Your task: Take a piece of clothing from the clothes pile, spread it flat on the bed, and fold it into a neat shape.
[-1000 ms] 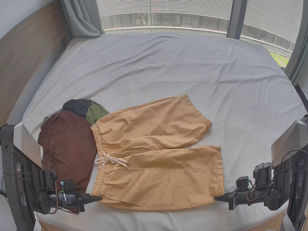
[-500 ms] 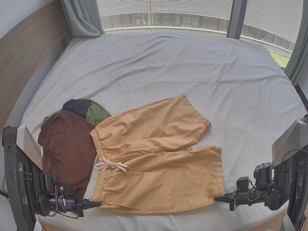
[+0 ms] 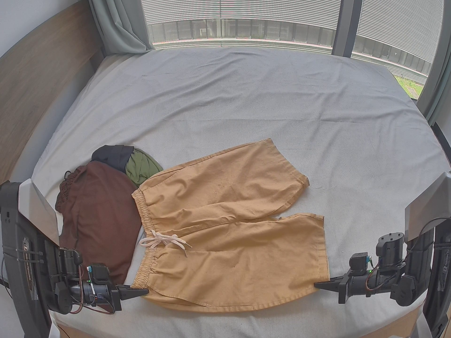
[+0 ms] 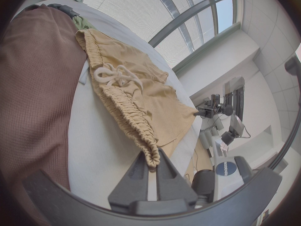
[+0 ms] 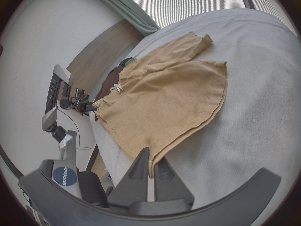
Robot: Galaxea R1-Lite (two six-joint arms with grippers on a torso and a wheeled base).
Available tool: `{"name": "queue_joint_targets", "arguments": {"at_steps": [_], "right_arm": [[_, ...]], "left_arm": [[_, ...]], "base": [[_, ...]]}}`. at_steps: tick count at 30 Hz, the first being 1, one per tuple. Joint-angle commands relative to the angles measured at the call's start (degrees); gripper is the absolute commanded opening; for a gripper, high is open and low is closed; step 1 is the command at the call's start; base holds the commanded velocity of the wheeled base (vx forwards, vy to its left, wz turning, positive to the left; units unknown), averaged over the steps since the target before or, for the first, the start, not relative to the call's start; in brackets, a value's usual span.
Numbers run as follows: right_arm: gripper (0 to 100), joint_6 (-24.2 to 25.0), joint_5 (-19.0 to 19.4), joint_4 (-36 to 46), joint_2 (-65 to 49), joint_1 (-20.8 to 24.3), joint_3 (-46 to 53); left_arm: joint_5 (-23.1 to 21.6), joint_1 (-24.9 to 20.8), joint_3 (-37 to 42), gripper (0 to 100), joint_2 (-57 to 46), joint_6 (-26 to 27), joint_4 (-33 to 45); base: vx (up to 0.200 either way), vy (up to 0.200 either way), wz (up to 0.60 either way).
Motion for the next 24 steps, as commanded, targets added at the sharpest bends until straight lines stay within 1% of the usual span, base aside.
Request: {"name": "queue_joint_targets", "arguments": {"at_steps": [1, 4, 5, 7, 12, 20, 24], "right_arm": [[0, 3.46, 0.91, -0.03, -6.67, 0.44, -0.83], [0, 6.01, 2.23, -0.03, -9.30, 0.61, -1.01], [0, 6.01, 2.23, -0.03, -9.30, 0.61, -1.01], [0, 7.68, 2.49, -0.03, -10.71, 0.70, -1.62], [0, 8.21, 2.49, -0.03, -11.24, 0.52, -3.03], [0, 12.25, 2.49, -0.03, -13.96, 0.61, -4.88], [0, 12.69, 2.49, -0.03, -14.49, 0.44, -5.84]], "left_arm": [[-0.04, -1.52, -1.17, 0, -6.07, -4.93, -0.08], [-0.21, -2.23, -1.52, 0, -8.44, -8.09, -0.08], [-0.21, -2.23, -1.52, 0, -8.44, -8.09, -0.08], [-0.21, -2.75, -2.22, 0, -10.38, -10.64, -0.08], [-0.04, -3.11, -4.42, 0, -12.13, -14.95, -0.08], [0.14, -3.11, -6.53, 0, -14.95, -21.36, -0.16], [0.23, -3.11, -6.97, 0, -15.21, -22.50, -0.16]], "base": [[0.000, 0.000, 0.00], [0.000, 0.000, 0.00], [0.000, 0.000, 0.00], [0.000, 0.000, 0.00], [0.000, 0.000, 0.00], [0.000, 0.000, 0.00], [0.000, 0.000, 0.00]]}}
